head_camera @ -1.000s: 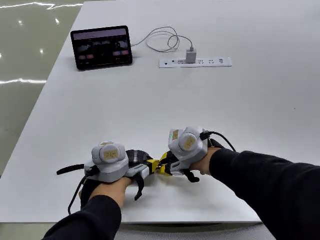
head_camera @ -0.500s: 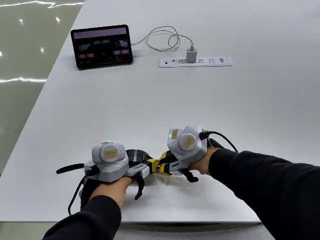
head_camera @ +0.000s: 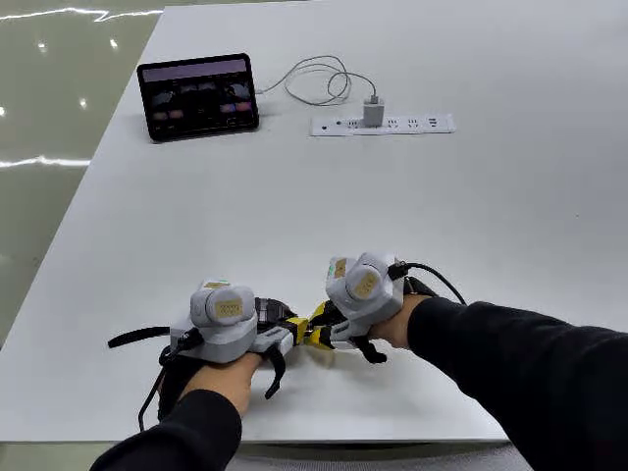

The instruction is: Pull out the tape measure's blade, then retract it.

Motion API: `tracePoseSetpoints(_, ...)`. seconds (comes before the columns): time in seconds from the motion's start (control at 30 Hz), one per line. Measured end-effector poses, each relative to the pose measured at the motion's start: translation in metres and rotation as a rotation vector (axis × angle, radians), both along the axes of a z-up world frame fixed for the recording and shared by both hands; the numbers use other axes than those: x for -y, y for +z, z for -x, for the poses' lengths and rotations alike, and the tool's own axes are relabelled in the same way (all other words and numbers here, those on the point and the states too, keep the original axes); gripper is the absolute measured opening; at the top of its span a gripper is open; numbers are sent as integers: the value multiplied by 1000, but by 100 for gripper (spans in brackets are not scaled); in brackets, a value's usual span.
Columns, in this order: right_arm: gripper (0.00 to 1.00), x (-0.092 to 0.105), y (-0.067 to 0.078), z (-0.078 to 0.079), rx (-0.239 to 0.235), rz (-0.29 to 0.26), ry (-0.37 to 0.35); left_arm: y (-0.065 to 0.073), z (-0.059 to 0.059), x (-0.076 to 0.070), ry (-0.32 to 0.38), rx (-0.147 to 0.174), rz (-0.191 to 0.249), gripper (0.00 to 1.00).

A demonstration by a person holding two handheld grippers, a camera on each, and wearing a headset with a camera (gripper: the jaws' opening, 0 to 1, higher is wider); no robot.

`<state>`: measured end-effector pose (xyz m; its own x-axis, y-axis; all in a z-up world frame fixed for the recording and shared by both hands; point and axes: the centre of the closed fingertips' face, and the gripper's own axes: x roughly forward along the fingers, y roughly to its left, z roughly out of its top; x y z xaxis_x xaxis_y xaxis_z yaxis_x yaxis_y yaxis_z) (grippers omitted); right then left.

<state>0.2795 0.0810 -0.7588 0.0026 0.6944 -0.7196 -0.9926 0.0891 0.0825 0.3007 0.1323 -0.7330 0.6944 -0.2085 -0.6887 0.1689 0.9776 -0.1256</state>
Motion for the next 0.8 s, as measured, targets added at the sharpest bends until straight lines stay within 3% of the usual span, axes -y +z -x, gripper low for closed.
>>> tracePoseSetpoints(0.8,10,-9,1,0,6,-14,14,0,0,0,-16,1,20,61)
